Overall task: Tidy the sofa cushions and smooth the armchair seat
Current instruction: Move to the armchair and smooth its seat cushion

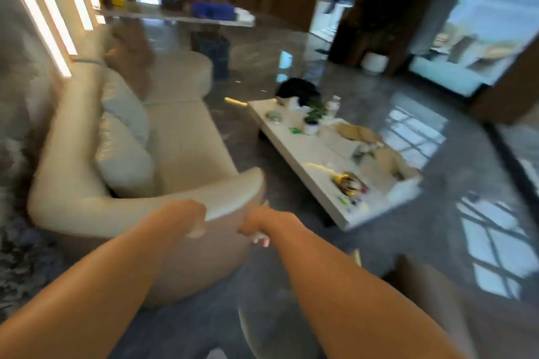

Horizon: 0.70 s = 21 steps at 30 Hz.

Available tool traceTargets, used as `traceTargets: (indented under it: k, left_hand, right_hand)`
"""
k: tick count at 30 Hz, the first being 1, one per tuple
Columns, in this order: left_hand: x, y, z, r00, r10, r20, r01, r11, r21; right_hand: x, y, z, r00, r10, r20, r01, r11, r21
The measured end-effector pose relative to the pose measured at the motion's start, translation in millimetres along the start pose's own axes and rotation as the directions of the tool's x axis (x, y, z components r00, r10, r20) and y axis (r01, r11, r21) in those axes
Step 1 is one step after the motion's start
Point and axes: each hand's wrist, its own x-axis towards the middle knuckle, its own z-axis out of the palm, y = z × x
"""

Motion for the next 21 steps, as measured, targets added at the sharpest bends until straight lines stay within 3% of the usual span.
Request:
traceTargets:
  k: [2,4,6,10,17,21]
  left_hand:
    - [-33,44,5,0.995,0.098,-0.025,-0.1,0.99,-0.099]
    - [-66,98,9,0.962,0.269,0.049,-0.261,0.956,-0.137]
    - [-105,159,14,0.923,0.376,0.081,-0.378,0.925,0.02]
    - [-196,273,23,0.818,0.572,0.062,-0.555,0.755,0.349]
    - [-293,440,87,0.671,0.717,0.191,-0.706,0.537,0.462]
    - [-350,546,131,0.585,0.779,0.226,-0.785,0.473,0.4]
  right_hand:
    - [-75,49,10,0.998,0.057,-0.015,-0.056,0.997,0.045]
    - [-145,102,24,0.99,0.132,-0.048,-0.129,0.99,0.054]
    - [-211,155,41,0.972,0.229,-0.054,-0.225,0.972,0.063]
    - [-324,249,84,0.92,0.391,-0.023,-0.38,0.905,0.192]
    - [-480,390,210,0.747,0.662,0.05,-0.638,0.694,0.334]
    - [-558,465,288,0.642,0.766,0.035,-0.726,0.592,0.351]
